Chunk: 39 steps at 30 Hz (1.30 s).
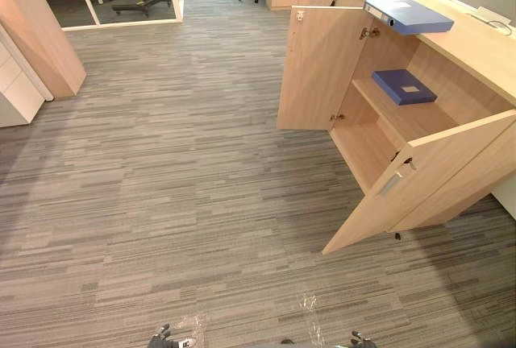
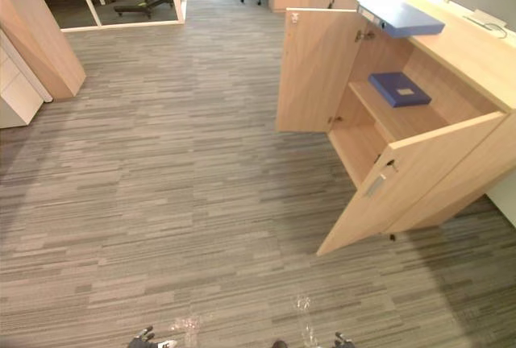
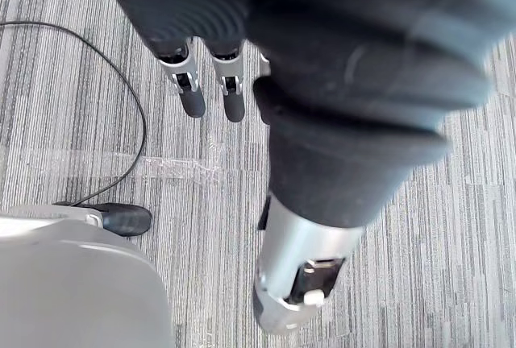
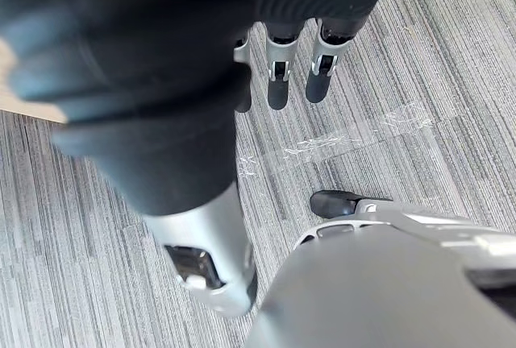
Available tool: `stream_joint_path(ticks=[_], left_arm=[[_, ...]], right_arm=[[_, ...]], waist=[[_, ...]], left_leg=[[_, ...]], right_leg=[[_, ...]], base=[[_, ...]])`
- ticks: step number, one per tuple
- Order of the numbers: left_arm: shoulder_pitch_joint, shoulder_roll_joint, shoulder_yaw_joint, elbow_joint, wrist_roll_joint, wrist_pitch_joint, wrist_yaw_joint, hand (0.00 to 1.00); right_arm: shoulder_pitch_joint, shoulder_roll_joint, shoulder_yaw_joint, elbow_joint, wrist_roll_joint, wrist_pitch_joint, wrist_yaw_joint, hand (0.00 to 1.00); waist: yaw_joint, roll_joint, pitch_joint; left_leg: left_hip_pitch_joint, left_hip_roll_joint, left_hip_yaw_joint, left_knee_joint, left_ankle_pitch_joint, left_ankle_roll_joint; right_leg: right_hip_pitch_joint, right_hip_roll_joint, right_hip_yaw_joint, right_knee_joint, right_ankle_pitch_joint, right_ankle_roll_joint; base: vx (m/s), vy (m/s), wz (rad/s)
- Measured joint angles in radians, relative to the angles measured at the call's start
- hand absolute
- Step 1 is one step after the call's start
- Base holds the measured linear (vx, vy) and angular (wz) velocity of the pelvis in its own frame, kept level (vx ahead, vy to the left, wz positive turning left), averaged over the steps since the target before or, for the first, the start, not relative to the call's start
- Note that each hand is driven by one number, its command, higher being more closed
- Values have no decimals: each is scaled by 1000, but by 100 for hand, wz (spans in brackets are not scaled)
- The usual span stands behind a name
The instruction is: Walk over to the cabinet, pick up the folder, carry it to the office cabinet, place the folder inside the office cabinet, then close the office cabinet door
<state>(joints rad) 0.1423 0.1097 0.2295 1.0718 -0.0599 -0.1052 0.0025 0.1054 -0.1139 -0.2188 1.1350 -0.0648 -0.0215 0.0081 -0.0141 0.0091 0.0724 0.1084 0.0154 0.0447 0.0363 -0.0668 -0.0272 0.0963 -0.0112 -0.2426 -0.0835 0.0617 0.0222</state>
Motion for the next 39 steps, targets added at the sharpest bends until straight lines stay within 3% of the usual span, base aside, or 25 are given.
stream_joint_path(ticks=[9, 33, 35, 37, 39], left_arm=[[-2, -1, -28, 0, -42, -1, -29, 0], [-22, 13, -16, -2, -6, -7, 12, 0], [-29, 17, 4, -7, -21, -11, 14, 0], [-31, 19, 13, -28, -32, -12, 18, 0], [-30, 19, 28, -77, -62, -15, 19, 0]], right_arm=[[-1, 7, -24, 0, 0, 0, 1, 0], [-3, 10, -25, 0, 0, 0, 4, 0], [-10, 7, -31, 2, 2, 0, 7, 0], [-13, 3, -37, 9, 3, 0, 8, 0], [-16, -10, -65, 18, 5, 1, 9, 0]], waist=[[0, 0, 16], [-1, -22, 24], [0, -21, 30], [-6, -18, 35], [3, -10, 63]], left_leg=[[13, 7, 4, -1, -1, -2], [13, 7, 6, -7, 1, -7], [-70, 10, 0, 136, -62, -17], [-127, 15, 2, 241, -99, -51], [-223, 27, 36, 478, -125, -107]], right_leg=[[6, 6, 0, -6, -3, 3], [7, 6, -1, -6, -1, 2], [-3, 2, -10, -6, -14, 6], [-3, -1, -40, -6, -28, -14], [23, -10, -53, -5, -31, -18]], base=[[-23, -1, -1], [0, 0, 0], [-63, 21, 19], [-69, 25, 35], [-43, 67, 18]])
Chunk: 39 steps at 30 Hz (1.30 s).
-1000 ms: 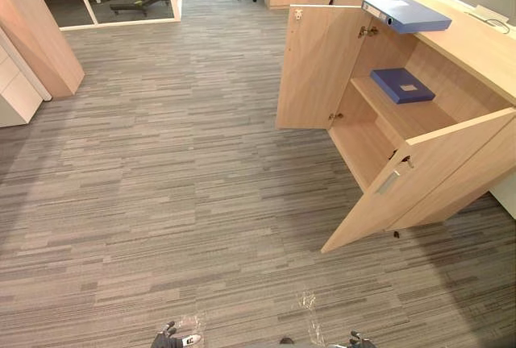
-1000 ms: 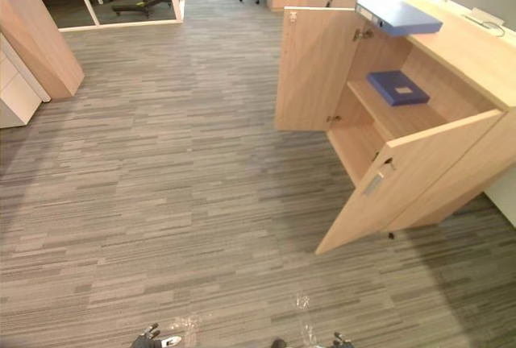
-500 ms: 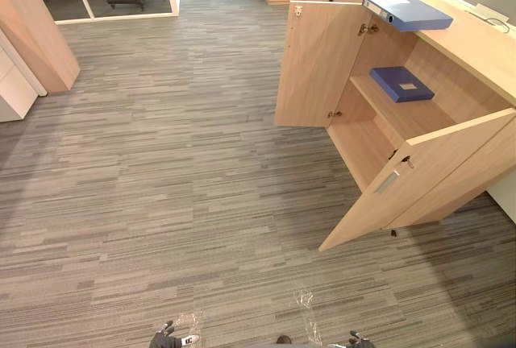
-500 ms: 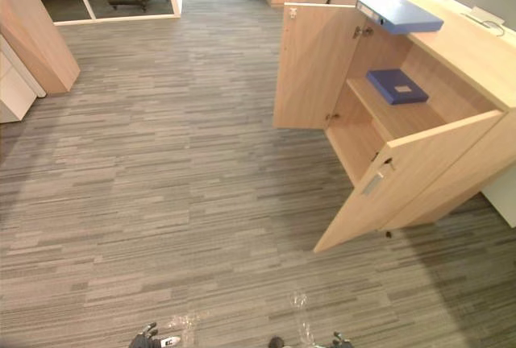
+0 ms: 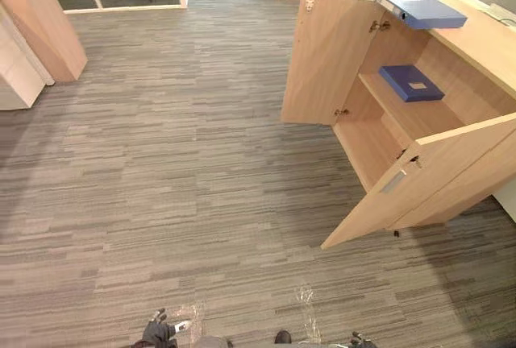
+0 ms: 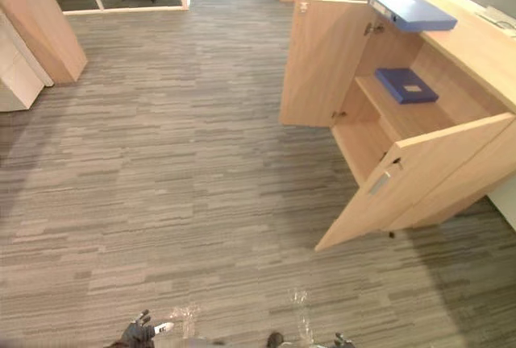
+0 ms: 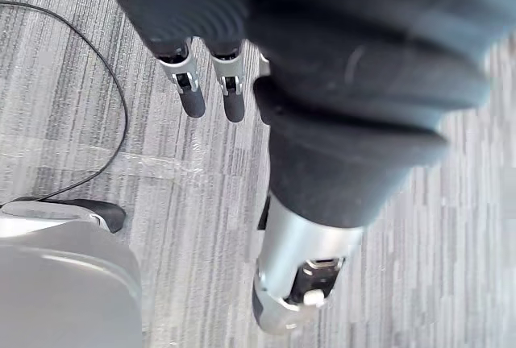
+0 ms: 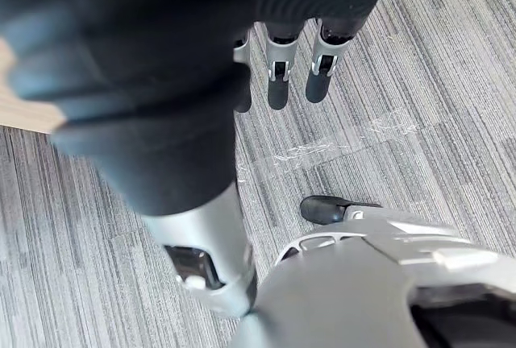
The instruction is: Walk over to the cabinet, pick up the folder, carry it to the office cabinet, place the folder inside the office cabinet, then close the office cabinet door
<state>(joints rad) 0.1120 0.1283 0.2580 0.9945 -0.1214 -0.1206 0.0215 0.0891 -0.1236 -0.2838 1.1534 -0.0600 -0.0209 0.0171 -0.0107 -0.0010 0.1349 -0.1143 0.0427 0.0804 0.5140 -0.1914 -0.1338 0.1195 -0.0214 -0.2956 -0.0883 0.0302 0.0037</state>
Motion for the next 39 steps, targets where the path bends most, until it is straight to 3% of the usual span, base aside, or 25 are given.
stream_joint_path(ticks=[1, 2, 5, 6, 9, 10, 11, 12, 13, 15, 17, 19, 20, 22, 23, 24, 25, 26, 28, 30, 32, 34, 36, 37, 39], left_arm=[[3, -1, 5, -9, -6, 0, 0, 0], [10, -3, 20, -15, -20, -3, 2, 0], [23, -18, 24, -17, -43, -7, 18, 0], [53, -55, -5, -30, -34, -26, 53, 0], [74, -57, -14, -44, -22, -30, 68, 0], [74, -55, -21, -43, -12, -30, 73, 0], [65, -38, -33, -43, 1, -31, 80, 0], [57, -30, -42, -43, 7, -31, 81, 0], [54, -16, -56, -43, 16, -32, 80, 0], [50, -3, -73, -43, 21, -32, 81, 0], [45, 6, -99, -43, 34, -37, 81, 0], [53, -10, -100, -43, 38, -37, 81, 0], [53, -20, -121, -44, 38, -40, 81, 0], [54, -36, -158, -75, 38, -48, 79, 0], [56, -44, -172, -98, 38, -53, 79, 0], [53, -45, -190, -107, 38, -57, 79, 0], [52, -39, -200, -107, 38, -57, 78, 0], [52, -35, -212, -107, 38, -53, 74, 0], [55, -35, -232, -107, 38, -44, 69, 0], [46, -33, -237, -108, 41, -41, 59, 0], [39, -30, -242, -108, 50, -39, 50, 0], [37, -35, -235, -110, 59, -38, 36, 0], [49, -50, -225, -113, 69, -37, 35, 0], [58, -58, -209, -113, 80, -35, 29, 0], [62, -55, -193, -112, 78, -29, 28, 0]], right_arm=[[-3, -9, -1, 0, 0, 0, 0, 0], [-13, -37, -4, -1, 0, 1, 0, 0], [-25, -59, -11, -1, 0, 1, 0, 0], [-27, -64, -26, -1, 2, 1, -9, 0], [-17, -49, -29, -2, 4, -2, -19, 0], [-14, -27, -28, 0, 6, -1, -22, 0], [-18, 4, -23, 3, 11, -2, -21, 0], [-20, 15, -16, 3, 14, -3, -22, 0], [-21, 25, -3, 3, 23, -4, -21, 0], [-23, 28, 0, -2, 25, -13, -21, 0], [-18, 23, -1, -3, 25, -14, -21, 0], [-9, 14, -1, -7, 22, -11, -20, 0], [9, 7, -1, -28, 20, -10, -19, 0], [23, 2, -11, -62, 22, -12, -23, 0], [25, -16, -11, -72, 24, -12, -37, 0], [17, -28, -7, -74, 41, -12, -33, 0], [14, -25, -6, -80, 45, -12, -30, 0], [1, -13, 2, -93, 51, -19, -24, 0], [0, -2, 6, -104, 63, -23, -21, 0], [-2, 6, 34, -119, 80, -33, -21, 0], [-5, 15, 44, -120, 80, -39, -21, 0], [8, 28, 42, -112, 80, -40, -21, 0], [6, 9, 37, -102, 79, -40, -21, 0], [4, 2, 29, -95, 79, -40, -21, 0], [8, 16, 9, -89, 79, -39, -21, 0]], waist=[[3, 9, 9], [4, 10, 17], [7, 17, 25], [7, 15, 30], [8, 21, 32], [14, 13, 33], [25, -6, 41], [26, -12, 43], [27, -35, 32], [24, -56, 4], [24, -51, -3], [25, -29, -21], [23, -13, -36], [13, 8, -48], [3, 11, -51], [-2, 17, -49], [-2, 21, -41], [2, 29, -8], [1, 35, 17], [-2, 25, 42], [-7, 7, 48], [-14, -28, 51], [-13, 8, 40], [-18, 34, 33], [-28, 42, 30]], left_leg=[[-30, 2, 6, 69, 7, -23], [-104, 24, 28, 214, -23, -14], [-149, 62, 42, 243, -65, 5], [-156, 88, 24, 82, -59, 7], [-129, 118, -37, -240, 26, -6], [-100, 111, 15, -290, 158, -2], [-96, 99, 53, -294, 172, 4], [-97, 94, 58, -287, 168, 11], [-95, 67, 60, -277, 159, 25], [-87, 22, 91, -274, 133, 67], [-46, -25, 122, -286, 126, 100], [4, -60, 144, -288, 104, 138], [37, -90, 135, -305, 99, 145], [117, -135, 111, -362, 100, 149], [157, -151, 95, -387, 91, 169], [189, -147, 86, -411, 81, 185], [200, -138, 81, -417, 81, 185], [237, -103, 73, -426, 80, 186], [271, -71, 71, -435, 79, 188], [313, -53, 69, -460, 67, 189], [331, -61, 61, -478, 51, 173], [365, -78, 36, -470, 2, 149], [360, -41, 39, -449, -23, 129], [329, 17, 42, -390, -87, 112], [294, 69, 33, -286, -113, 99]], right_leg=[[6, -6, 0, 3, -1, -1], [12, -27, 6, 20, -10, 6], [17, -66, 30, 42, -20, 20], [16, -123, 46, 63, -34, 54], [13, -158, 56, 64, -51, 109], [24, -183, 54, 45, -48, 133], [28, -203, 41, 61, -47, 135], [22, -206, 34, 85, -47, 135], [11, -216, 9, 105, -42, 131], [1, -264, 1, 91, -8, 171], [11, -312, 4, 91, 14, 187], [2, -369, 14, 167, 15, 186], [-34, -412, 6, 269, 18, 182], [-79, -501, -89, 465, 29, 112], [-103, -564, -192, 609, 19, -13], [-139, -587, -263, 739, -33, -22], [-155, -583, -286, 778, -65, 1], [-187, -511, -316, 810, -147, 37], [-228, -422, -322, 796, -197, 43], [-314, -315, -332, 710, -201, 39], [-345, -265, -333, 574, -164, 8], [-337, -255, -316, 503, -76, -91], [-329, -222, -333, 499, -100, -66], [-324, -172, -359, 495, -147, -72], [-297, -118, -393, 466, -184, -77]], base=[[15, 129, 0], [44, 124, -5], [133, 214, -16], [131, 272, -16], [160, 339, -17], [240, 333, -30], [274, 289, -33], [306, 204, -36], [318, 151, -47], [351, 189, -44], [326, 220, -40], [312, 249, -52], [313, 277, -21], [298, 267, 11], [283, 229, 36], [227, 180, 31], [215, 81, 7], [115, -24, -4], [132, -82, -6], [108, -160, 0], [85, -209, 27], [123, -254, 38], [180, -224, 2], [202, -235, -1], [228, -253, 21]])
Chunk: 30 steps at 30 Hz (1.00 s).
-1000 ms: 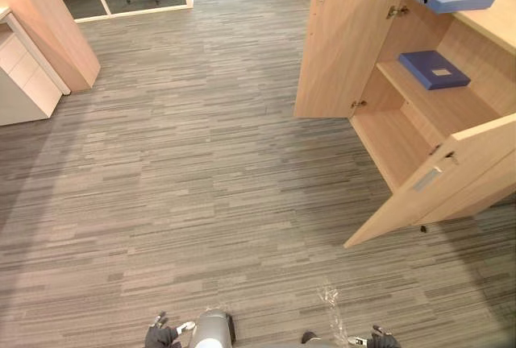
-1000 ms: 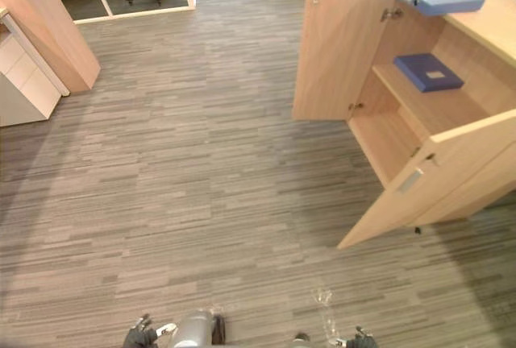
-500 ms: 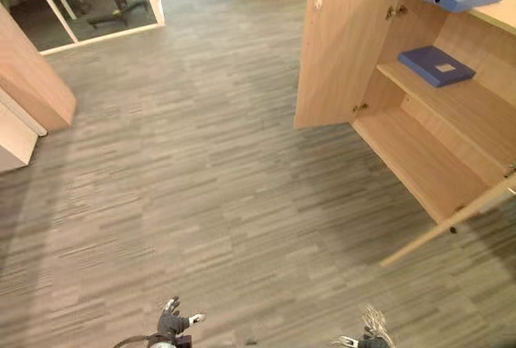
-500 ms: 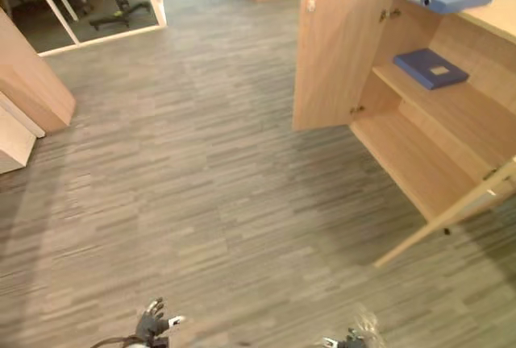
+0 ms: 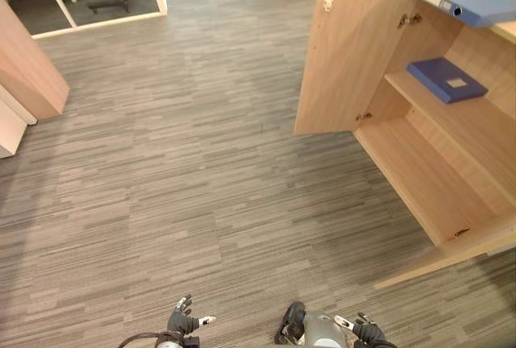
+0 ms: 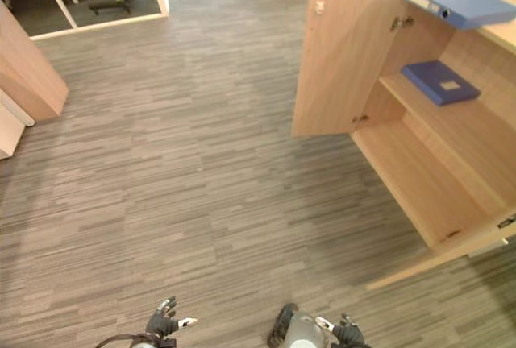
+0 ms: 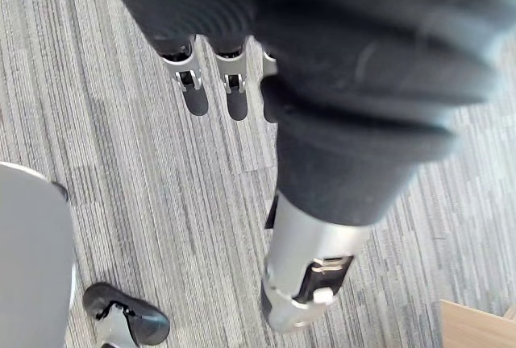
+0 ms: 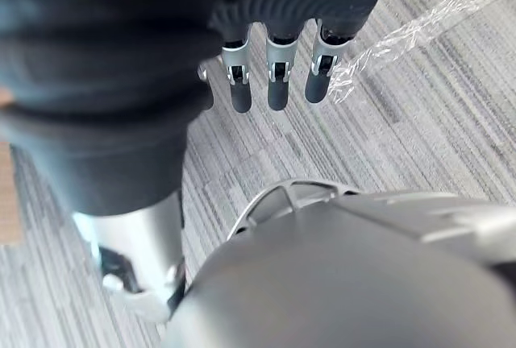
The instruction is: Walk over to the cabinet, pick up the folder, carry it to the office cabinet, place the folder inside the office cabinet, then close the office cabinet door
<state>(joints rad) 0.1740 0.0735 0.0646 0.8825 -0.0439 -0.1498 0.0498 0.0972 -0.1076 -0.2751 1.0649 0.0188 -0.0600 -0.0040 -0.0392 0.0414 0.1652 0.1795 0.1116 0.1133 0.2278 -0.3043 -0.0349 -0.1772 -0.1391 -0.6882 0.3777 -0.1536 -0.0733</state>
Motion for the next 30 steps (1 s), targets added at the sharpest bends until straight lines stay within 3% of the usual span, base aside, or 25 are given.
stream_joint_path(ticks=[1, 2, 3, 4, 5, 7, 11, 15, 16, 18, 20, 21, 22, 23, 24, 25, 26, 27, 29, 30], left_arm=[[-5, 1, 7, -4, -4, 1, -1, 0], [-6, -3, 18, -18, -9, 1, -1, 0], [-4, -18, 37, -35, -29, 1, -1, 0], [-4, -23, 46, -39, -38, 2, 0, 0], [-4, -28, 60, -50, -44, 2, 0, 0], [-5, -30, 73, -57, -50, 1, 2, 0], [-3, -29, 123, -70, -67, -1, 22, 0], [-5, -28, 182, -37, -79, -14, 47, 0], [-6, -27, 190, -23, -82, -16, 52, 0], [-6, -18, 197, 29, -86, -17, 70, 0], [1, -9, 198, 91, -88, -17, 78, 0], [-1, 6, 198, 102, -89, -17, 79, 0], [-3, 18, 191, 115, -89, -17, 81, 0], [-4, 19, 188, 129, -91, -18, 81, 0], [-3, 21, 189, 131, -93, -16, 81, 0], [-2, 26, 189, 135, -92, -16, 80, 0], [1, 22, 187, 137, -85, -16, 77, 0], [1, 25, 188, 138, -80, -16, 76, 0], [-4, 41, 186, 138, -64, -15, 73, 0], [-5, 50, 180, 136, -52, -16, 71, 0]], right_arm=[[4, 11, -12, 2, 0, 2, 0, 0], [13, 20, -16, 11, 0, 4, 0, 0], [29, 17, -16, 16, 0, 8, 0, 0], [29, 14, -16, 24, 0, 9, 0, 0], [29, 11, -15, 32, 0, 10, 0, 0], [23, 9, -16, 33, 0, 10, 0, 0], [-24, -14, -16, 65, -1, 16, -1, 0], [-28, -20, -7, 70, -5, 17, -9, 0], [-26, -20, -7, 71, -5, 17, -9, 0], [-11, -20, -8, 69, -6, 17, -9, 0], [20, -24, -10, 66, -6, 17, -8, 0], [25, -10, -11, 69, -6, 18, -9, 0], [33, 2, -17, 66, -5, 18, -5, 0], [37, 6, -18, 64, -4, 19, -4, 0], [42, 7, -19, 63, -4, 19, -1, 0], [57, 9, -49, 47, 0, 19, 3, 0], [65, 6, -60, 29, 1, 20, 2, 0], [65, 7, -59, 19, 1, 18, 3, 0], [63, 10, -55, 9, 0, 18, 3, 0], [63, 12, -55, 9, 0, 18, 3, 0]], waist=[[1, -11, 5], [1, -25, 11], [9, -26, 11], [16, -24, 11], [27, -24, 10], [32, -29, 13], [57, -38, 20], [56, -41, 27], [56, -40, 26], [56, -36, 22], [61, -42, -15], [60, -71, -22], [60, -86, -34], [61, -91, -39], [58, -96, -41], [53, -96, -43], [40, -93, -44], [30, -94, -44], [26, -89, -42], [27, -94, -39]], left_leg=[[-27, 14, 1, 68, -2, -4], [-99, 46, 2, 233, 4, -23], [-189, 95, 2, 466, 23, -87], [-220, 114, 4, 554, 28, -104], [-280, 140, 16, 699, 27, -102], [-346, 157, 52, 760, 21, -91], [-421, 139, 36, 492, 11, -74], [-404, 133, -172, 16, 82, -113], [-399, 133, -191, -29, 100, -117], [-361, 111, -188, -96, 188, -127], [-331, 44, -160, -78, 380, -114], [-325, 4, -131, -67, 363, -102], [-303, -46, -90, -84, 341, -63], [-286, -83, -61, -94, 335, -34], [-260, -125, -42, -113, 325, -9], [-212, -176, -23, -150, 320, 23], [-171, -211, -16, -173, 310, 47], [-149, -225, -11, -180, 300, 63], [-109, -225, -8, -194, 294, 73], [-84, -217, -7, -198, 292, 76]], right_leg=[[18, 12, -11, -18, -4, -5], [59, 40, -30, -64, -2, -1], [115, 84, -36, -117, 0, -2], [137, 101, -34, -136, 0, -2], [180, 129, -27, -176, 0, -2], [230, 154, -6, -225, 3, 1], [284, 155, 105, -274, 17, 11], [340, 127, 204, -304, 15, 73], [347, 121, 219, -305, 13, 87], [387, 77, 271, -296, 0, 146], [379, -22, 326, -236, -36, 220], [368, -74, 342, -208, -43, 237], [324, -151, 354, -129, -29, 265], [278, -210, 364, -52, -11, 261], [241, -270, 358, 29, 5, 235], [202, -354, 323, 151, 34, 153], [180, -433, 261, 261, 72, 37], [171, -477, 213, 326, 95, -11], [164, -492, 125, 397, 90, -2], [167, -468, 79, 401, 53, 55]], base=[[250, -313, 43], [236, -300, 37], [225, -269, 24], [241, -195, -7], [293, -175, -24], [287, -143, -33], [229, -1, -80], [271, 125, -72], [302, 288, -64], [416, 448, -74], [399, 501, -77], [312, 401, -63], [365, 518, -50], [322, 528, -54], [310, 539, -37], [334, 574, -17], [262, 442, -4], [233, 411, 0], [165, 257, -3], [209, 211, -11]])
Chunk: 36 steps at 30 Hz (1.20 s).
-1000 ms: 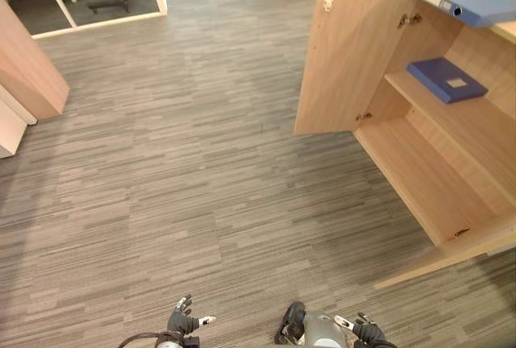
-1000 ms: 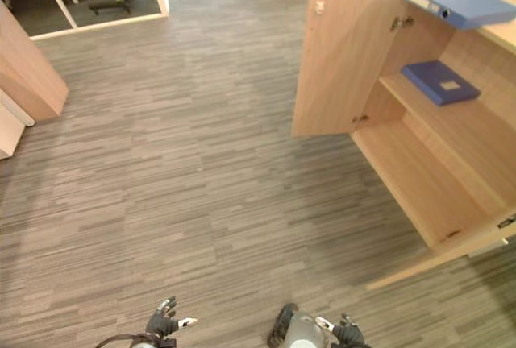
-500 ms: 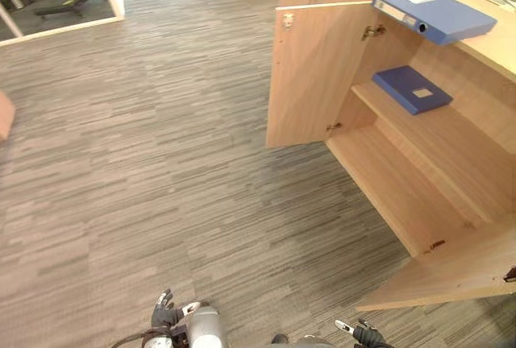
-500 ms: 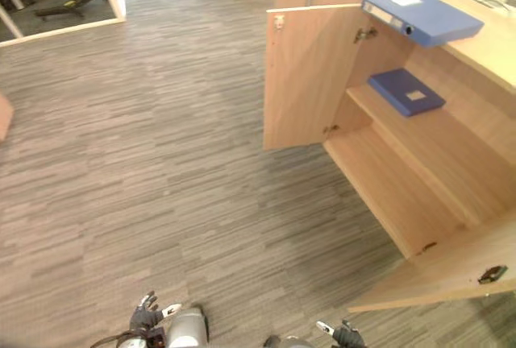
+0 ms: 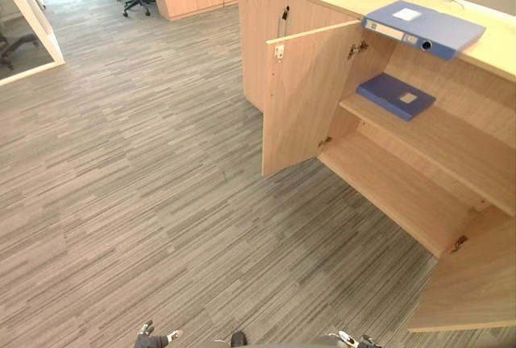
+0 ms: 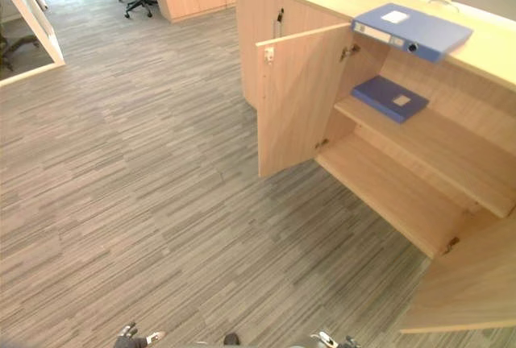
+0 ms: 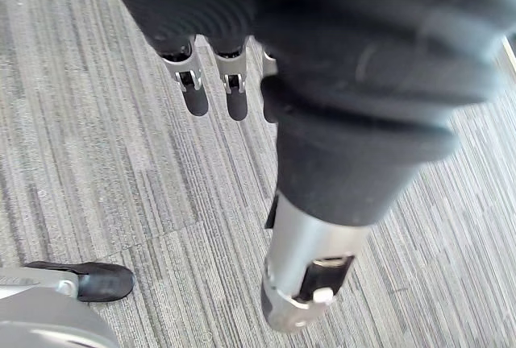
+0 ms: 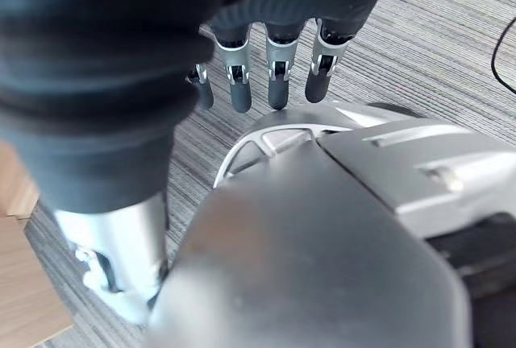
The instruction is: Walk over to the cabinet, pick up the folder, carry it to the office cabinet, place the folder inside the office cabinet, then close the office cabinet door
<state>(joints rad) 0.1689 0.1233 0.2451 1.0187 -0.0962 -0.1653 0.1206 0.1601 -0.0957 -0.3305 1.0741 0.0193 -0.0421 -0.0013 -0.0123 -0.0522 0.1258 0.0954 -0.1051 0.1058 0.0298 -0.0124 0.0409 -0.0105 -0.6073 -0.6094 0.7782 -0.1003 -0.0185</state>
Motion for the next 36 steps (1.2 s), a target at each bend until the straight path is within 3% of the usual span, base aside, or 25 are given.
stream_joint_path(ticks=[1, 2, 3, 4, 5, 6, 9, 12, 15, 17, 19, 21, 23, 25, 27, 28, 30, 31, 32, 33, 34, 35, 36], left_arm=[[1, 1, 0, 1, 8, 0, 0, 0], [4, 3, -3, 5, 17, 0, -1, 0], [4, 3, -7, 10, 19, 0, -3, 0], [3, 2, -8, 10, 19, 0, -4, 0], [-6, 0, -7, 13, 19, 0, -8, 0], [-11, -5, -4, 18, 19, 1, -11, 0], [-30, -11, 10, 39, 26, 5, -21, 0], [-49, -15, 10, 43, 42, 7, -30, 0], [-46, -21, 26, 39, 58, 7, -37, 0], [-38, -23, 30, 28, 57, 8, -41, 0], [-33, -24, 45, 10, 56, 11, -45, 0], [-14, -39, 58, -11, 50, 11, -49, 0], [-9, -46, 66, -14, 36, 10, -48, 0], [-10, -48, 68, -25, 20, 9, -41, 0], [-7, -52, 68, -29, -2, 2, -28, 0], [-8, -52, 66, -28, -9, 2, -26, 0], [-2, -52, 69, -27, -37, 1, -12, 0], [-2, -52, 69, -27, -38, 1, -11, 0], [-3, -57, 74, -21, -60, -7, 0, 0], [0, -58, 79, -4, -76, -13, 8, 0], [6, -62, 82, 1, -81, -14, 10, 0], [7, -35, 94, 7, -94, -15, 11, 0], [1, -17, 96, 10, -96, -19, 15, 0]], right_arm=[[-1, 1, 0, 0, 0, 0, 0, 0], [-3, 6, 0, 1, 0, -1, 0, 0], [-6, 8, 1, 2, 0, -1, 0, 0], [-8, 9, 2, 3, 0, -2, 0, 0], [-19, 15, 4, 13, 0, -3, 0, 0], [-32, 21, 6, 21, 0, -6, 0, 0], [-33, 26, 1, 22, 0, -11, -1, 0], [-42, 27, -11, 26, -1, -14, -1, 0], [-27, 41, -46, 50, -1, -13, -1, 0], [-12, 53, -71, 53, 0, -13, 0, 0], [-1, 64, -77, 49, 1, -12, 1, 0], [9, 54, -68, 21, 4, -12, 1, 0], [10, 42, -57, 20, 7, -12, 1, 0], [-6, 26, -15, 17, 12, -12, 1, 0], [-48, 15, 16, 28, 27, -13, 0, 0], [-56, 13, 19, 30, 36, -15, 1, 0], [-68, 2, 50, 30, 39, -25, 0, 0], [-67, 2, 51, 30, 39, -26, 0, 0], [-47, -4, 57, 37, 38, -29, -1, 0], [-25, -11, 59, 53, 38, -29, -1, 0], [-15, -11, 59, 62, 38, -28, -1, 0], [-3, 20, 60, 72, 37, -26, 3, 0], [7, 35, 54, 76, 34, -24, 7, 0]], waist=[[3, 6, 5], [5, 11, 12], [1, 14, 17], [1, 15, 19], [4, 2, 27], [2, -7, 39], [1, -22, 46], [-10, -11, 64], [-19, -2, 56], [-22, -1, 51], [-21, 3, 32], [-16, 34, 27], [-1, 41, 29], [9, 38, 31], [27, 35, 37], [30, 35, 37], [35, 27, 40], [35, 27, 40], [33, 30, 39], [34, 35, 33], [37, 37, 29], [28, -22, 15], [29, -46, 7]], left_leg=[[13, 10, 1, 0, -4, 6], [37, 26, 10, 0, -10, 13], [58, 42, 19, -5, -22, 16], [67, 48, 23, -10, -34, 22], [75, 50, 43, -14, -45, 22], [85, 50, 60, -14, -57, 19], [88, 53, 72, -18, -98, 7], [96, 73, 45, -44, -100, -16], [115, 128, 10, -50, -106, -50], [94, 166, 5, 48, -150, -86], [-89, 231, 38, 460, -252, -148], [-222, 308, 56, 786, -252, -194], [-270, 350, 93, 943, -256, -185], [-318, 363, 112, 970, -278, -148], [-349, 354, 76, 820, -296, -125], [-354, 348, 46, 767, -295, -126], [-353, 312, -130, 494, -267, -145], [-353, 311, -140, 480, -264, -146], [-333, 297, -274, 289, -203, -152], [-310, 275, -292, 270, -72, -214], [-301, 257, -301, 270, 16, -218], [-299, 205, -278, 280, 0, -211], [-298, 175, -258, 280, -7, -196]], right_leg=[[1, 25, -11, -10, -24, 33], [-3, 84, -19, -43, -61, 80], [-18, 141, -29, -78, -77, 91], [-34, 167, -40, -95, -77, 91], [-70, 208, -56, -129, -77, 91], [-93, 245, -86, -187, -72, 84], [-105, 297, -131, -303, -81, -14], [-91, 329, -161, -324, -109, -24], [-22, 412, -213, -411, -118, -19], [19, 462, -230, -469, -122, -13], [71, 524, -241, -563, -105, 1], [119, 573, -227, -604, -92, -9], [170, 591, -178, -632, -91, -7], [192, 587, -109, -651, -85, 0], [205, 557, 6, -649, -73, 15], [208, 546, 35, -647, -70, 19], [211, 484, 151, -639, -72, 65], [211, 481, 154, -638, -71, 67], [219, 437, 199, -632, -81, 130], [244, 409, 222, -634, -76, 184], [253, 392, 232, -640, -74, 193], [262, 343, 231, -662, -54, 182], [253, 313, 225, -671, -3, 176]], base=[[185, 116, -26], [153, 39, -34], [109, -3, -34], [81, -44, -36], [44, -79, -45], [10, -116, -51], [2, -104, -29], [100, -127, 8], [131, -141, 28], [154, -181, 28], [139, -155, 13], [185, -51, -27], [333, 60, -67], [267, 111, -104], [242, 224, -147], [186, 210, -157], [255, 368, -136], [303, 537, -108], [282, 553, -75], [311, 576, -84], [364, 583, -44], [353, 444, -25], [333, 386, -17]])
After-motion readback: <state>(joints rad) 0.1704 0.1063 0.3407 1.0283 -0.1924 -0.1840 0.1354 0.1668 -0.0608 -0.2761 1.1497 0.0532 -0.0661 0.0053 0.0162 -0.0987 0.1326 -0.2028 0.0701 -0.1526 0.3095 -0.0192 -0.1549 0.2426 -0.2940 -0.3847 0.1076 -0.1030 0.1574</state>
